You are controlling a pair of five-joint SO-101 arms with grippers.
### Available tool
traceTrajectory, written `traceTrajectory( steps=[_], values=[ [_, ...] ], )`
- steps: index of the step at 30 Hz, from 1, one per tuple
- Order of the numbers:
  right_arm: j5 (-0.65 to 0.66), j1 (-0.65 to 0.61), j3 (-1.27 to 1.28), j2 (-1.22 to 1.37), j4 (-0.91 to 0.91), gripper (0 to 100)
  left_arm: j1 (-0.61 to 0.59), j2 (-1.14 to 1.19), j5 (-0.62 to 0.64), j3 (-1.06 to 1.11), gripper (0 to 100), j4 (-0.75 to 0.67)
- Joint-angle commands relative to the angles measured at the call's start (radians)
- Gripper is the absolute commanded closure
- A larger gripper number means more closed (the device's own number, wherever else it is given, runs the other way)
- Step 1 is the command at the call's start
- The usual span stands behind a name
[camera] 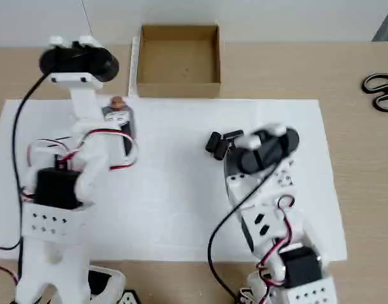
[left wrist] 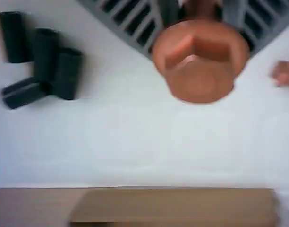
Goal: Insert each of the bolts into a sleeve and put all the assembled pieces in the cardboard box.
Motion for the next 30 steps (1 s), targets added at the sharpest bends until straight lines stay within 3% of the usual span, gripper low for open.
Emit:
traceTrajectory(
  steps=[1,7,18,24,30],
  values=[
    [-0.017,-0.010,0.169,-0.193,-0.084,99.5,0.089,-0.043,0.078,0.013,99,-0.100],
    [-0.021,-0.068,0.287,-0.325,-0.030,99.5,0.253,-0.068,0.075,0.018,99,-0.270],
    [-0.023,-0.150,0.290,-0.325,-0.015,99.5,0.417,-0.074,0.078,0.133,99,-0.281],
    [-0.064,-0.160,0.284,-0.326,0.010,99.5,0.402,-0.133,0.080,0.220,100,-0.440],
    [-0.094,-0.160,0.284,-0.326,0.013,99.5,0.397,-0.313,0.075,0.444,100,-0.631]
  ],
)
